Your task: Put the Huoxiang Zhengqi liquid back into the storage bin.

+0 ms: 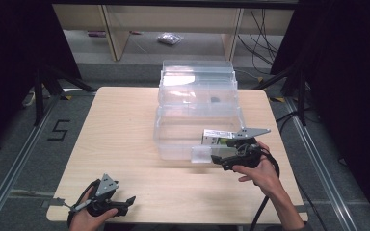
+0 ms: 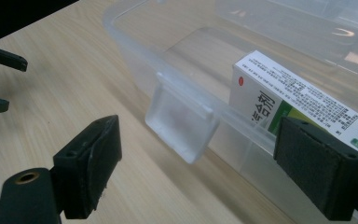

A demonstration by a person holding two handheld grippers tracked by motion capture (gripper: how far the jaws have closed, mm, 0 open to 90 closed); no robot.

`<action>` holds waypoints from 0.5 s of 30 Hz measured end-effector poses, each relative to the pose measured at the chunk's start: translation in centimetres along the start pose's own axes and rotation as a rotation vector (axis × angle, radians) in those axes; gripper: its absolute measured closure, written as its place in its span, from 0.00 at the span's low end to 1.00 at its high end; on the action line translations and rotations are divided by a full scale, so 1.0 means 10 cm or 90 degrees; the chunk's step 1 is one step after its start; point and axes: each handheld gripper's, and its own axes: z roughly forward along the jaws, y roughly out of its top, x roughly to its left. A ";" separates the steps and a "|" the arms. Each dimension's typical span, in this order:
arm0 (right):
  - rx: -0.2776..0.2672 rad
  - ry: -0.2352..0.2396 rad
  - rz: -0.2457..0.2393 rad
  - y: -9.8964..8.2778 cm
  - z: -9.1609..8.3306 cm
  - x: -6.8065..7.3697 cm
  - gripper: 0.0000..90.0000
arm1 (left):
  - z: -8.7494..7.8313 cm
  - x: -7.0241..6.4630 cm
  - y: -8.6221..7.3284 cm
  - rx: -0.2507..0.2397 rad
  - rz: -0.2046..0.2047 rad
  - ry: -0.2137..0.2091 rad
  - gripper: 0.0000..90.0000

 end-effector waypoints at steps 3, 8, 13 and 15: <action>-0.007 -0.005 -0.013 -0.02 0.00 0.00 0.18 | 0.01 -0.01 0.00 -0.009 -0.009 0.000 0.17; -0.009 -0.002 -0.022 -0.08 0.01 0.02 0.18 | 0.01 0.00 0.00 -0.001 -0.004 0.001 0.17; -0.017 -0.006 -0.025 -0.14 0.02 0.00 0.18 | 0.01 0.00 0.00 0.000 0.000 0.006 0.17; -0.017 -0.014 -0.024 -0.17 0.01 0.01 0.18 | 0.00 -0.01 0.00 -0.004 -0.002 0.005 0.17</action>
